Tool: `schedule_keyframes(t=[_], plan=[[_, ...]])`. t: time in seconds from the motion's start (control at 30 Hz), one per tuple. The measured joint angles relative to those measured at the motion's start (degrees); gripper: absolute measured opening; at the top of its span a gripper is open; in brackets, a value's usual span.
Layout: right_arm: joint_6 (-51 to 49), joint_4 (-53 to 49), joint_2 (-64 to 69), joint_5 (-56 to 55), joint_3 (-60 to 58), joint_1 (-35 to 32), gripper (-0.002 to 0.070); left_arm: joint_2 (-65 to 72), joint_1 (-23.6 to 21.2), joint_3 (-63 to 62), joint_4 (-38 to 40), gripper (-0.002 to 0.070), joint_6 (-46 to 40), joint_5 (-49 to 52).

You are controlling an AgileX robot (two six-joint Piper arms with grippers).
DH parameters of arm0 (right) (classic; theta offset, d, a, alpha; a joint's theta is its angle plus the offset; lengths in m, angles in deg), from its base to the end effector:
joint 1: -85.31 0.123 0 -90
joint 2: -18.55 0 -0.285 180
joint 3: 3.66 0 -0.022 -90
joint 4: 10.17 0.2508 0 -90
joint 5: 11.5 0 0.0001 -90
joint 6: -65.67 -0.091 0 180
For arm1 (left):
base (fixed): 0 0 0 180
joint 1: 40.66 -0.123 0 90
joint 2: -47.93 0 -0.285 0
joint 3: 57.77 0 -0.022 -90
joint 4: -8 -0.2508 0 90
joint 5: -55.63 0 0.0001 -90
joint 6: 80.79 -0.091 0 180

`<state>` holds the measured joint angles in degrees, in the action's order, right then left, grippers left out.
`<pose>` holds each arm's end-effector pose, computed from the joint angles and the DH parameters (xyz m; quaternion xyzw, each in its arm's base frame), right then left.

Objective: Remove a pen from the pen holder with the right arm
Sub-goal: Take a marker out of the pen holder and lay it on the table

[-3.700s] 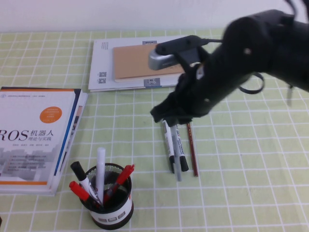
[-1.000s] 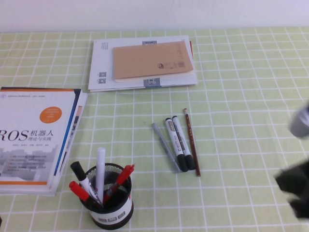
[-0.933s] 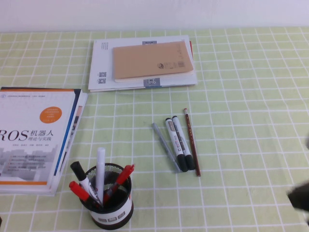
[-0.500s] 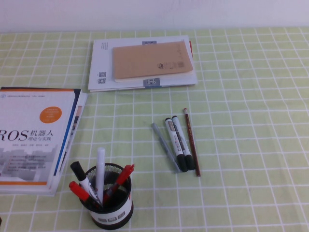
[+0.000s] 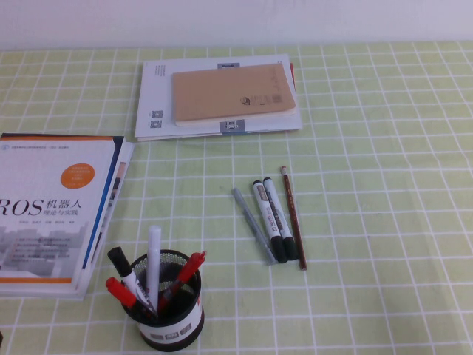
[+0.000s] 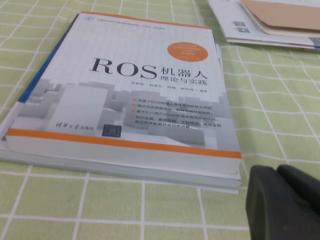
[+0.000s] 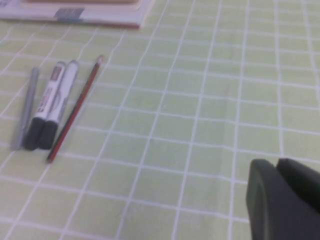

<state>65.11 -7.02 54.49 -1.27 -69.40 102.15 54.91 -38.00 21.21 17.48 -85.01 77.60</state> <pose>0.0990 0.0309 0.2270 -0.0978 0.8227 0.1036 0.5503 0.0519 -0.0080 0.1696 0.0047 0.8071 -0.0621 0.5872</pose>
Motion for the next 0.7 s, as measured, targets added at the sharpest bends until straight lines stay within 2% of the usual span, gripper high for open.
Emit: schedule_keyframes(t=[0.13,0.23,0.4,0.7], plan=[[0.0,0.2,-7.8,-11.5,-10.7,-3.6,-0.0013,0.0,0.0,0.0,0.0,-0.0008,0.0,0.0],[0.0,0.3,-12.8,-12.6,-12.7,-5.8,-0.0013,0.0,0.0,0.0,0.0,-0.0008,0.0,0.0],[0.0,0.3,-19.2,-8.0,-12.9,-6.8,-0.0012,0.0,0.0,0.0,0.0,-0.0008,0.0,0.0],[0.0,0.3,-28.6,7.9,-13.1,-8.3,-0.0013,0.0,0.0,0.0,0.0,-0.0008,0.0,0.0]])
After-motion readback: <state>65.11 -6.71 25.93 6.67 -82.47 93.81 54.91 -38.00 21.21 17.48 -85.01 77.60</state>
